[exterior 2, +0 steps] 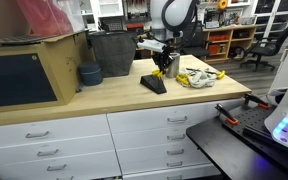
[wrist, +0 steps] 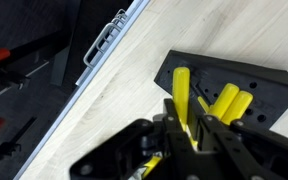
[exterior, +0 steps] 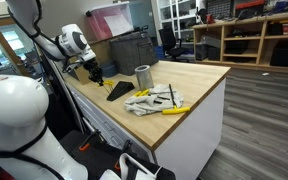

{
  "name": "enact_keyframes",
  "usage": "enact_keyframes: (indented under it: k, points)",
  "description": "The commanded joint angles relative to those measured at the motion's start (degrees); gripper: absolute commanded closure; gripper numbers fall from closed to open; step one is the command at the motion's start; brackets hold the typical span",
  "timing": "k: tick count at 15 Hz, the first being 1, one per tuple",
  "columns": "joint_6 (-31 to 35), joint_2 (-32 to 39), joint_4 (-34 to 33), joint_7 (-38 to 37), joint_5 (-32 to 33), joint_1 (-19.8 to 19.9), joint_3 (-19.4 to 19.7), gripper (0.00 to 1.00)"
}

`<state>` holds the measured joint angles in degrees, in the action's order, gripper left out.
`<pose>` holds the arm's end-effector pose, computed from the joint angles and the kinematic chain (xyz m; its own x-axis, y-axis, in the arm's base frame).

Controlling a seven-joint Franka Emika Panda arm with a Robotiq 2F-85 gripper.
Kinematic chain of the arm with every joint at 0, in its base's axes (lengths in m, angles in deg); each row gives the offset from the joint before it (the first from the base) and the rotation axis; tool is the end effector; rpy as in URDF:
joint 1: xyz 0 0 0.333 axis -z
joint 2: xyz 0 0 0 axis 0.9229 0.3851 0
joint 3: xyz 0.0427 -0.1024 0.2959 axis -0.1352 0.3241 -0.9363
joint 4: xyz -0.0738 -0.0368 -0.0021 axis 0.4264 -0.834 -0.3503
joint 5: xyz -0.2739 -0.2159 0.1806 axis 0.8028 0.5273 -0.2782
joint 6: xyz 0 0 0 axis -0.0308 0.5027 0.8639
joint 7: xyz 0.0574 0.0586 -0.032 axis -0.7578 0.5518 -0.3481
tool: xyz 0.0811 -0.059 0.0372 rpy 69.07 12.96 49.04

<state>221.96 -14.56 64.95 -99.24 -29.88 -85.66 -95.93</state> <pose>0.4463 0.2440 0.2841 0.3426 -0.9340 0.1009 -0.9338 -0.3504 -0.0728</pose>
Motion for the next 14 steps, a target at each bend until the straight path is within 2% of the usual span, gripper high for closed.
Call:
enact_keyframes:
  k: [1, 14]
  points:
    - [1.52, 0.39, -0.44, 0.62, -0.28, 0.58, -0.69, 0.96]
    - [1.99, 1.97, -1.33, 1.60, -0.70, 0.38, -0.71, 0.96]
